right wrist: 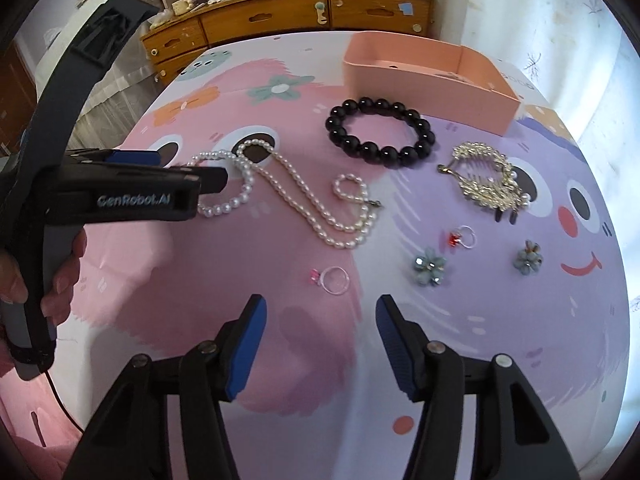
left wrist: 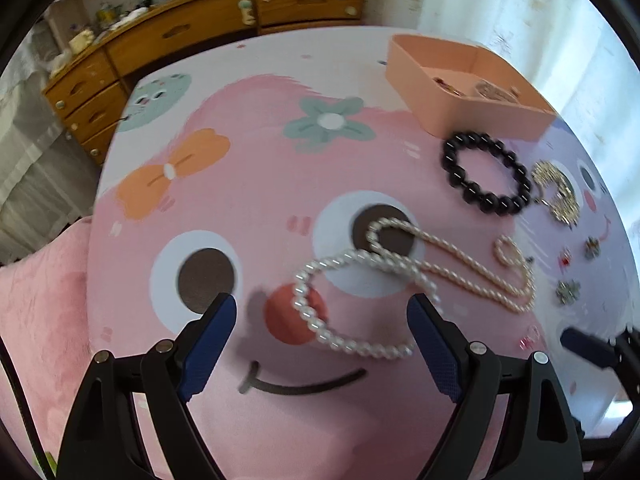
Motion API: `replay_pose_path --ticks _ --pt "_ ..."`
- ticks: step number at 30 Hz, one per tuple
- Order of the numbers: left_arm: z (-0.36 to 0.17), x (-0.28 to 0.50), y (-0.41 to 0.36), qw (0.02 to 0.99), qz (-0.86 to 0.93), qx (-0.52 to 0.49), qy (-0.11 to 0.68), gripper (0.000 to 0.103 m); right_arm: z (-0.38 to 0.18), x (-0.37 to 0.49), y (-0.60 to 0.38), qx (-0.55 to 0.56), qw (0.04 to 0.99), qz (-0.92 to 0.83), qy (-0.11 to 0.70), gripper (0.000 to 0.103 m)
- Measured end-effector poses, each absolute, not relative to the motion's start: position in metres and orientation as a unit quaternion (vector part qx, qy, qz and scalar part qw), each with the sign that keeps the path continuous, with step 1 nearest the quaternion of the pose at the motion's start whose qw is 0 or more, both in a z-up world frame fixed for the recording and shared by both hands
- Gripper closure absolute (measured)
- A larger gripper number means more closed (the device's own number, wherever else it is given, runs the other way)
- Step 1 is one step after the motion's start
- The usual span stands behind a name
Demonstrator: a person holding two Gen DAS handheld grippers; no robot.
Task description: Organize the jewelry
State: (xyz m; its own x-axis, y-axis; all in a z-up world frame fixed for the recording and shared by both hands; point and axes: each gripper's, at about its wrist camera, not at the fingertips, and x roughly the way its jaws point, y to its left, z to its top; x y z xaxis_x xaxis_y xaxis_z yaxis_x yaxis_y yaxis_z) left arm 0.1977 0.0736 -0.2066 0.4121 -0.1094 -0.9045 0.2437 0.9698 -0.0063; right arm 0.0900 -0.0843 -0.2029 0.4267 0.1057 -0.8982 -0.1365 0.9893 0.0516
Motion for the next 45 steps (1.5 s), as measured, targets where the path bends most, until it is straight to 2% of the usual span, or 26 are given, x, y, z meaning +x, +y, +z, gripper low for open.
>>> replay_pose_path --ticks 3,4,7,9,12,14,15,30,45 --pt "-0.209 0.201 0.077 0.842 -0.099 0.065 0.527 0.033 -0.205 0.093 -0.081 -0.013 0.844 0.071 0.531 0.052" --pt "-0.212 0.202 0.077 0.840 -0.095 0.069 0.530 0.042 -0.206 0.096 -0.081 -0.012 0.845 0.070 0.531 0.055" --pt "-0.213 0.204 0.082 0.840 -0.101 0.061 0.530 0.053 -0.209 0.100 -0.080 -0.010 0.845 0.061 0.531 0.065" --pt "-0.212 0.203 0.084 0.840 -0.106 0.057 0.528 0.057 -0.209 0.101 -0.081 -0.007 0.846 0.058 0.530 0.068" --pt "-0.212 0.199 0.083 0.844 -0.115 0.058 0.520 0.070 -0.209 0.103 -0.081 -0.009 0.846 0.051 0.530 0.080" --pt "-0.212 0.198 0.081 0.846 -0.119 0.059 0.517 0.091 -0.209 0.104 -0.083 -0.004 0.846 0.050 0.531 0.082" --pt "-0.212 0.197 0.079 0.846 -0.121 0.059 0.516 0.094 -0.209 0.104 -0.083 -0.002 0.846 0.050 0.532 0.082" --pt "-0.198 0.189 0.078 0.853 -0.123 0.049 0.505 0.098 -0.197 0.112 -0.097 0.032 0.844 0.065 0.531 0.083" --pt "-0.085 0.185 0.039 0.898 -0.170 0.038 0.405 0.098 -0.146 0.157 -0.120 0.021 0.877 0.076 0.473 0.083"
